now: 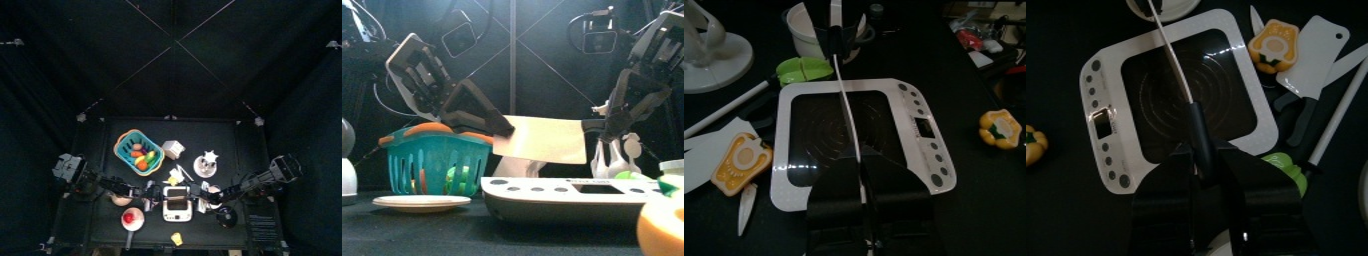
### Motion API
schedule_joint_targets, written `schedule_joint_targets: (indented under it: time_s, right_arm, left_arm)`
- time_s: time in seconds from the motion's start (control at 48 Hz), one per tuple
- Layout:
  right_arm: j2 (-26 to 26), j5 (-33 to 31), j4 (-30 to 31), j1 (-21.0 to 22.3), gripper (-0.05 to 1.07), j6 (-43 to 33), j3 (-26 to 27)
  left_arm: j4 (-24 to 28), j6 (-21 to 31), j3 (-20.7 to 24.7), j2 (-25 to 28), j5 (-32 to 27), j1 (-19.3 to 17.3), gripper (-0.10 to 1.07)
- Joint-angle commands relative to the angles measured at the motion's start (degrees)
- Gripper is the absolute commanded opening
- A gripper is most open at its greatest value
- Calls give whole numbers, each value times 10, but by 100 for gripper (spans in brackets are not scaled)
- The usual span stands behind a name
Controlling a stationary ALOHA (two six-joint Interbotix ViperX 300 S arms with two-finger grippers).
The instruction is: Drop knife
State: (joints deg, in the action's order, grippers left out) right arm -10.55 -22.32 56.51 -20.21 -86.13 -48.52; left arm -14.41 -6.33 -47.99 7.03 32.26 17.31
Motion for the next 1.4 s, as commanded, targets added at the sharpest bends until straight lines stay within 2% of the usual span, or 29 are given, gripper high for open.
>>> schedule_joint_targets:
  time_s: [0.0, 0.125, 0.25, 0.333, 0.458, 0.562, 0.625, 0.667, 0.771, 0.812, 0.875, 0.917, 1.062, 1.146, 1.208, 1.25, 1.312, 1.375]
  right_arm:
    - [-18, -11, 0, 17, 47, -2, 7]
    - [-40, -11, 9, 14, 47, -2, 3]
    - [-65, -17, 5, 13, 47, -3, -11]
    - [-79, -18, 4, 13, 47, -3, -20]
    - [-105, -28, 0, 13, 47, -3, -39]
    - [-148, -56, -17, 15, 47, -3, -65]
    - [-193, -86, -41, 17, 47, -3, -90]
    - [-210, -98, -57, 20, 47, -3, -107]
    - [-221, -120, -99, 48, 49, -3, -126]
    - [-221, -123, -110, 55, 49, -3, -129]
    - [-221, -127, -118, 62, 51, -3, -136]
    - [-221, -134, -122, 67, 55, -3, -142]
    - [-220, -136, -144, 69, 80, -4, -149]
    - [-219, -135, -145, 65, 85, -4, -142]
    - [-214, -115, -139, 65, 85, -3, -131]
    - [-193, -63, -128, 64, 85, -3, -120]
    - [-166, -38, -120, 66, 85, -4, -108]
    - [-124, -13, -98, 72, 85, -5, -74]
  left_arm:
    - [9, -3, 9, -11, 8, 15, 17]
    - [17, -2, 15, -15, 13, 9, 26]
    - [40, -4, 12, -35, 14, -8, 59]
    - [57, -4, 9, -55, 17, -23, 68]
    - [87, -4, -2, -98, 17, -64, 68]
    - [114, -4, -17, -145, 17, -110, 68]
    - [164, -3, -31, -200, 17, -168, 68]
    - [178, -2, -42, -229, 18, -183, 68]
    - [171, 1, -84, -260, 47, -183, 68]
    - [168, -1, -91, -262, 70, -183, 68]
    - [168, 1, -95, -258, 74, -183, 68]
    - [168, 1, -93, -256, 75, -183, 68]
    - [145, 1, -94, -250, 74, -183, 68]
    - [144, 1, -95, -250, 74, -181, 68]
    - [144, 0, -98, -250, 75, -181, 68]
    - [144, 0, -100, -250, 75, -183, 68]
    - [143, 1, -100, -250, 75, -183, 68]
    - [143, 1, -99, -250, 75, -183, 68]
